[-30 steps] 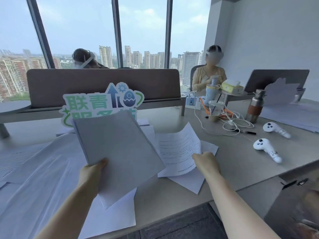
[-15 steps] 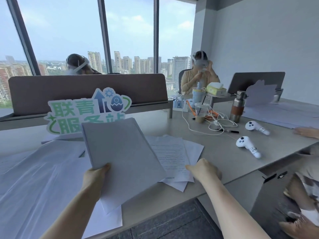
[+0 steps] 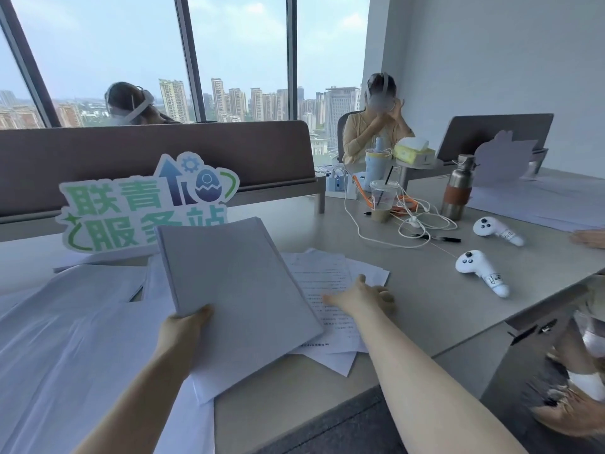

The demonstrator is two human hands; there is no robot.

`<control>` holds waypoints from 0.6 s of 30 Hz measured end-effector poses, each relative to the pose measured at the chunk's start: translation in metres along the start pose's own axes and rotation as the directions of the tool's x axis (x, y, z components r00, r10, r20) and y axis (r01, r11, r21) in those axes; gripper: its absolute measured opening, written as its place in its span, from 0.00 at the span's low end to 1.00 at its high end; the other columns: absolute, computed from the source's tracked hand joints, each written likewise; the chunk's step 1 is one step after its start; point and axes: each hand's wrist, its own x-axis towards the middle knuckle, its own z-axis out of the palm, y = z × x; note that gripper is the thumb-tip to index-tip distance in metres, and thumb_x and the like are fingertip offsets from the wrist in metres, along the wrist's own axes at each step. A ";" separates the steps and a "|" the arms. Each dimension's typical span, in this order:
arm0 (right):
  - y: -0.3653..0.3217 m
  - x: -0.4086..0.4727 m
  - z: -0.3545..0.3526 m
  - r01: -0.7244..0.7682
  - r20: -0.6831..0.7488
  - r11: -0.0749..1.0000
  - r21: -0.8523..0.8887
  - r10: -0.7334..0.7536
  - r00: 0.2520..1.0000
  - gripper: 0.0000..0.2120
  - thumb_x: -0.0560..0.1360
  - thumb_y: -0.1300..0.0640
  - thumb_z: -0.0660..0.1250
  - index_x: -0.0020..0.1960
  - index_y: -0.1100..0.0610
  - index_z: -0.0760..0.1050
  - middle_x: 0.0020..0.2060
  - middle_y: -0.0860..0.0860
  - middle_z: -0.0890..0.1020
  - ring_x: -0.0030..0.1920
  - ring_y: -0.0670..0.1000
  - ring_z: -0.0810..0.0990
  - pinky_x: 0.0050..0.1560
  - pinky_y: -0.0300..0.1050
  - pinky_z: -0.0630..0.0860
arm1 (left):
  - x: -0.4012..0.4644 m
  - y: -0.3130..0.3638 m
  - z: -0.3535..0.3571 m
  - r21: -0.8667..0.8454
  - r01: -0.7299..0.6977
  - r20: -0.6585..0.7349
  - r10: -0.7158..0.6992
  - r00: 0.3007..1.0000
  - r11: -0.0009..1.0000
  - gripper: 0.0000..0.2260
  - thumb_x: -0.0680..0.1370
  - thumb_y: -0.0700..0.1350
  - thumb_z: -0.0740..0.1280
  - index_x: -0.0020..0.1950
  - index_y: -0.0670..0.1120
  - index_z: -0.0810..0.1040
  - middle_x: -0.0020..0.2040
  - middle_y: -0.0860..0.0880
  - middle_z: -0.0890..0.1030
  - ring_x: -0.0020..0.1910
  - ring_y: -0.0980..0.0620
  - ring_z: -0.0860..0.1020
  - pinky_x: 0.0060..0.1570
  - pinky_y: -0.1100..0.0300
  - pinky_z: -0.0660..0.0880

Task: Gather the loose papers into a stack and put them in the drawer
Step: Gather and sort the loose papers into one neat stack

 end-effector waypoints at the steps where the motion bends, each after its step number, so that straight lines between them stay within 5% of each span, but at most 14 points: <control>1: -0.003 0.002 0.003 -0.009 0.003 1.000 -0.027 0.009 1.000 0.53 0.63 0.32 0.73 0.77 0.52 0.52 0.75 0.68 0.55 0.74 0.69 0.55 0.71 0.62 0.60 | 0.002 0.000 0.001 -0.006 0.003 0.002 -0.003 1.000 1.000 0.11 0.73 0.42 0.73 0.51 0.38 0.77 0.47 0.38 0.80 0.46 0.39 0.79 0.55 0.43 0.77; 6: -0.018 0.014 0.007 -0.008 0.038 0.999 -0.044 0.010 0.999 0.50 0.65 0.40 0.76 0.76 0.52 0.52 0.75 0.68 0.52 0.73 0.69 0.55 0.73 0.61 0.55 | 0.009 0.001 0.001 -0.014 0.001 0.006 -0.001 1.000 1.000 0.10 0.73 0.41 0.73 0.50 0.38 0.78 0.40 0.42 0.80 0.44 0.40 0.79 0.55 0.42 0.77; 18: -0.033 0.025 0.009 -0.027 0.000 0.997 0.078 0.027 1.000 0.59 0.67 0.50 0.79 0.79 0.57 0.39 0.69 0.65 0.63 0.67 0.62 0.66 0.63 0.52 0.70 | 0.013 -0.001 -0.005 -0.039 0.013 -0.010 -0.013 1.000 0.999 0.10 0.73 0.41 0.73 0.50 0.38 0.78 0.46 0.39 0.80 0.45 0.40 0.79 0.54 0.44 0.77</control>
